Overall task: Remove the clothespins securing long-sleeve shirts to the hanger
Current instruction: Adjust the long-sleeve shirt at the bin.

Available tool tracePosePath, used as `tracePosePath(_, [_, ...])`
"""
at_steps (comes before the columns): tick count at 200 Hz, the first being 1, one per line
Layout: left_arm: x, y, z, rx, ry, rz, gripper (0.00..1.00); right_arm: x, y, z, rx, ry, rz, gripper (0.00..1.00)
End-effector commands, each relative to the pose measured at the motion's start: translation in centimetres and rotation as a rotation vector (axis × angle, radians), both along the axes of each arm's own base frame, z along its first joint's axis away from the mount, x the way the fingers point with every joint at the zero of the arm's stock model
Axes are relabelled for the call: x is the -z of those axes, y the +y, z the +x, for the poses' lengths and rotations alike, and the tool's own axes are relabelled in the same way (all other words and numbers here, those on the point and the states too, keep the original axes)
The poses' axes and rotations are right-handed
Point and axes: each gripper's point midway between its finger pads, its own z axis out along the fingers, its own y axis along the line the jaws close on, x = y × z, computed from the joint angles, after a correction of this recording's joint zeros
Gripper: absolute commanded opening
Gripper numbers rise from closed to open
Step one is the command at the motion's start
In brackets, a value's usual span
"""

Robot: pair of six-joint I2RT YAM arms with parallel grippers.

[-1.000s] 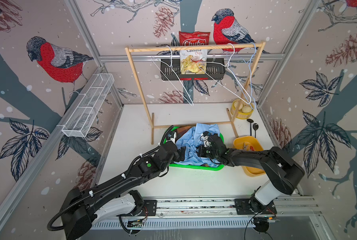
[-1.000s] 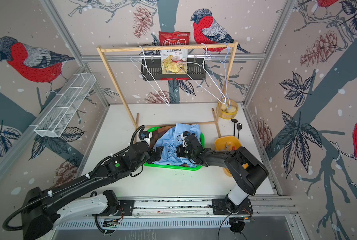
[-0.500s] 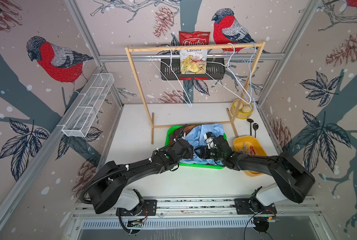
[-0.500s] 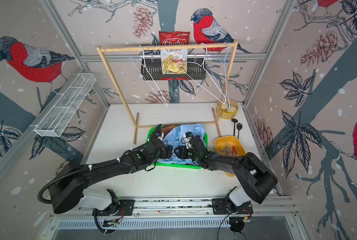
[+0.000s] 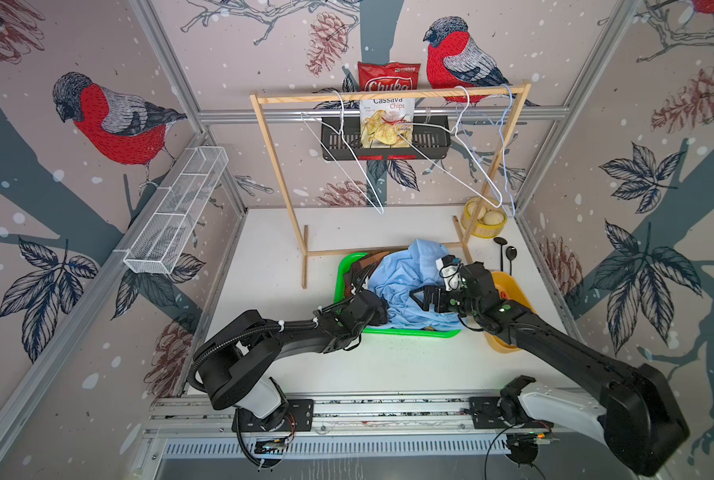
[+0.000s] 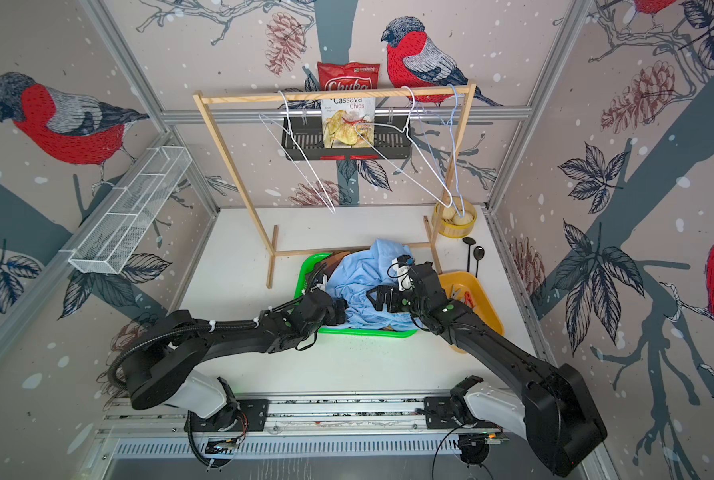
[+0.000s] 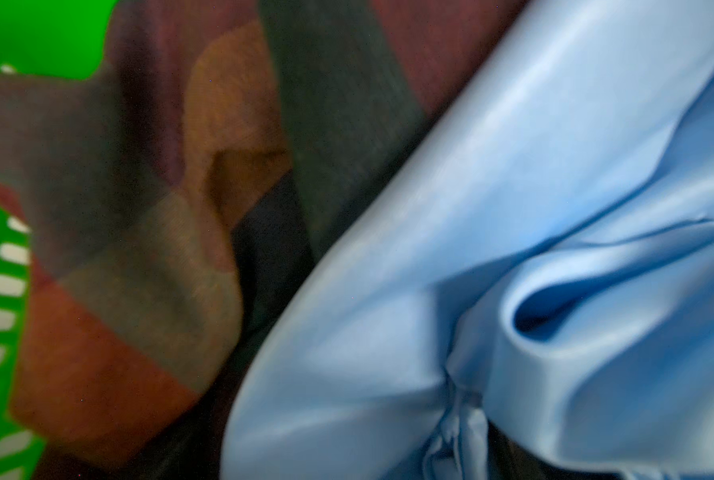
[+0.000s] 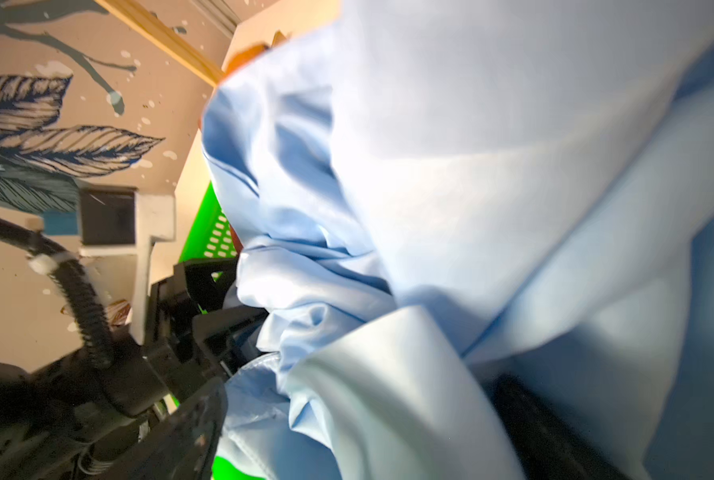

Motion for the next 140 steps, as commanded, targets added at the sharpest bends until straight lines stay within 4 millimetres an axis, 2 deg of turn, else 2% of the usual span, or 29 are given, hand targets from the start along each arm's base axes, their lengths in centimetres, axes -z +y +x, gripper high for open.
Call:
tracePosePath(1, [0.5, 0.2, -0.9, 0.004, 0.040, 0.037, 0.91, -1.7, -1.2, 0.2, 0.049, -0.017, -0.039, 1.00])
tracePosePath(14, [-0.4, -0.5, -1.2, 0.039, 0.036, 0.019, 0.92, -3.5, -1.9, 1.4, 0.102, -0.062, -0.040, 1.00])
tracePosePath(27, [-1.2, -0.9, -1.6, 0.058, 0.030, 0.002, 0.92, -4.7, -3.5, 3.2, 0.178, -0.082, -0.038, 1.00])
tracePosePath(47, [-2.9, -0.9, -1.8, 0.076, 0.005, -0.020, 0.92, -5.1, -6.9, 6.2, 0.313, -0.056, -0.016, 1.00])
tracePosePath(72, [-3.5, -0.4, -1.9, 0.076, -0.012, -0.008, 0.92, -5.1, -8.2, 7.9, 0.332, -0.018, 0.049, 1.00])
tracePosePath(90, [-3.6, -0.1, -2.2, 0.086, -0.012, -0.001, 0.92, -5.3, -7.8, 8.4, 0.320, -0.028, 0.060, 1.00])
tracePosePath(108, [-4.6, -0.6, -2.3, 0.117, -0.021, -0.015, 0.92, -4.6, -6.0, 8.4, 0.270, -0.017, 0.061, 1.00])
tracePosePath(131, [-8.4, -1.5, -2.1, 0.154, -0.068, -0.051, 0.93, -3.2, -3.2, 7.5, 0.219, -0.009, 0.001, 1.00])
tracePosePath(134, [-9.1, -1.7, -2.0, 0.158, -0.079, -0.063, 0.93, -2.3, -2.9, 7.5, 0.213, 0.011, -0.012, 1.00])
tracePosePath(140, [-10.4, -1.8, -2.1, 0.169, -0.100, -0.079, 0.94, -1.6, -2.3, 7.3, 0.202, 0.023, -0.016, 1.00])
